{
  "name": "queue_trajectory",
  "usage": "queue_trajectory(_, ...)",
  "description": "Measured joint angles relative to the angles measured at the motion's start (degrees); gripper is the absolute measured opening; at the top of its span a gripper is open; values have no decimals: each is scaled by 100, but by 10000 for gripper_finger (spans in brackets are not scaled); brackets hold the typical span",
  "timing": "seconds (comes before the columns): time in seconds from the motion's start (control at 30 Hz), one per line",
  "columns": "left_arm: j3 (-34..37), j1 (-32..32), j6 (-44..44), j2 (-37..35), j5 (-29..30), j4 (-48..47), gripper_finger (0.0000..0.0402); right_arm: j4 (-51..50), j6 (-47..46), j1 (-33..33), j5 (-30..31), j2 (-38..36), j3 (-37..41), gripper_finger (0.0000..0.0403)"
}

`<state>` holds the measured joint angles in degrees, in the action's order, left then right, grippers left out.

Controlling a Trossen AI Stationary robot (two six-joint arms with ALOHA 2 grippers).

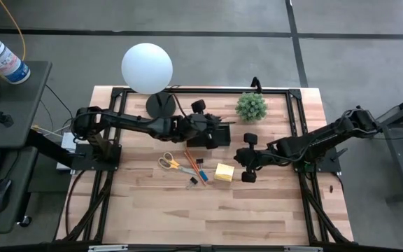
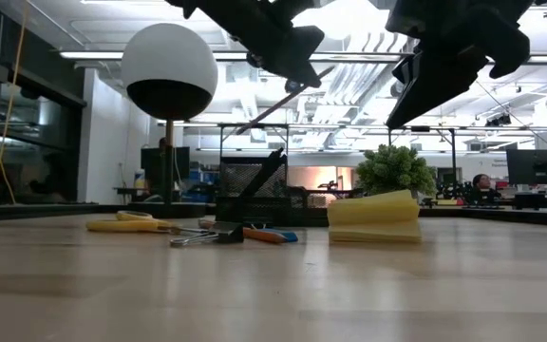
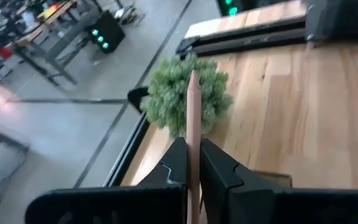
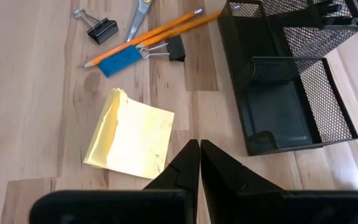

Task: Pick and place office supplies into organizer
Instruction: Put the pink pencil into the black organizer

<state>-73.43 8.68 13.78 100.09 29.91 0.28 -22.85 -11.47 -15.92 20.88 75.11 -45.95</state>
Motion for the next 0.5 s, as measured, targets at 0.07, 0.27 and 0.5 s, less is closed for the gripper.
queue_trajectory(0.07,0,117,9,0,-331,130,2,1,-32,0,17,0,0,12)
queue_trajectory(0.27,2,459,49,0,-744,397,2,2,-54,0,20,0,0,12)
queue_trajectory(0.5,2,723,99,8,-1599,496,1,7,-54,0,20,0,0,12)
